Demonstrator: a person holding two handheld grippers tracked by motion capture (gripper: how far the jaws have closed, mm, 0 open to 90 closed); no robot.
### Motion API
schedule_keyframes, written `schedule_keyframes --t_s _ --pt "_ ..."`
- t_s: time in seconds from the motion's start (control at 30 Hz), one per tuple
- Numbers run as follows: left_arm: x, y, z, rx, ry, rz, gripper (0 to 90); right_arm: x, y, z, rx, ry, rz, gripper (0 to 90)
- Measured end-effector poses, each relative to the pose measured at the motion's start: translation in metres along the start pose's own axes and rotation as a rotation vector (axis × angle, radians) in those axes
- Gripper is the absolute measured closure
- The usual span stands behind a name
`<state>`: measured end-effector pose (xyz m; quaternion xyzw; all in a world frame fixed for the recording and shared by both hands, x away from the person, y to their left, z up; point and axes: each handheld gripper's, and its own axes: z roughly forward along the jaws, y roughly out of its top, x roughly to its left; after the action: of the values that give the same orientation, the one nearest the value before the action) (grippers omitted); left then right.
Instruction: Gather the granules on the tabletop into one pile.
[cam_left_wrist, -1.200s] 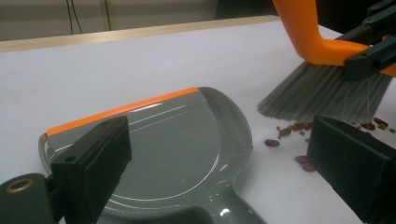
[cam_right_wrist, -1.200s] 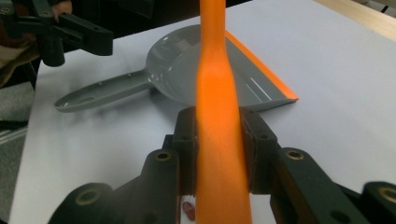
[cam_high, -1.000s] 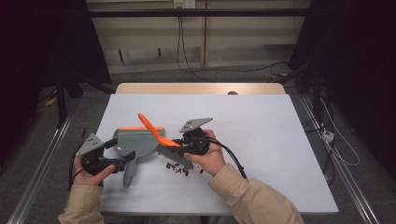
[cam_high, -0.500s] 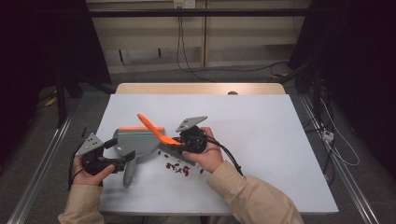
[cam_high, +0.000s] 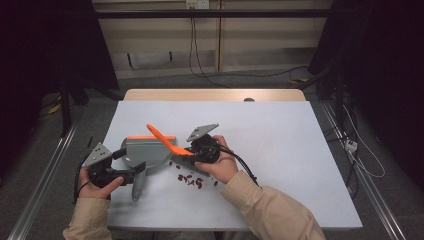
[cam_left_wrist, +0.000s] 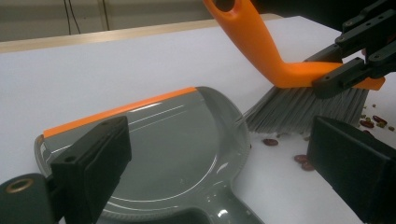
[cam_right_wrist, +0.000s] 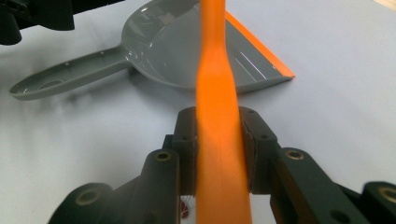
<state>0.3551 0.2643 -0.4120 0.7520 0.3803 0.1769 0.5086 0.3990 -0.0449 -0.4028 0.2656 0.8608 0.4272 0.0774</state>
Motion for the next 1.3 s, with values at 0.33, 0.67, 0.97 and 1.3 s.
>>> schedule_keyframes --t_s 0.33,0.67,0.97,1.3 --pt "0.001 0.0 -0.001 -0.001 0.002 -0.002 6.5 0.01 0.009 0.016 0.056 0.003 -0.08 71.2" --pt "-0.001 0.0 0.0 -0.001 0.004 -0.002 6.5 0.01 -0.002 -0.004 0.125 0.002 -0.13 71.3" --pt "-0.002 0.001 0.0 -0.001 0.004 0.004 6.5 0.003 -0.014 -0.022 0.119 -0.014 -0.11 71.3" --pt "-0.002 0.002 -0.001 0.001 0.006 0.009 6.5 0.014 -0.008 -0.028 -0.018 -0.01 0.02 71.2"
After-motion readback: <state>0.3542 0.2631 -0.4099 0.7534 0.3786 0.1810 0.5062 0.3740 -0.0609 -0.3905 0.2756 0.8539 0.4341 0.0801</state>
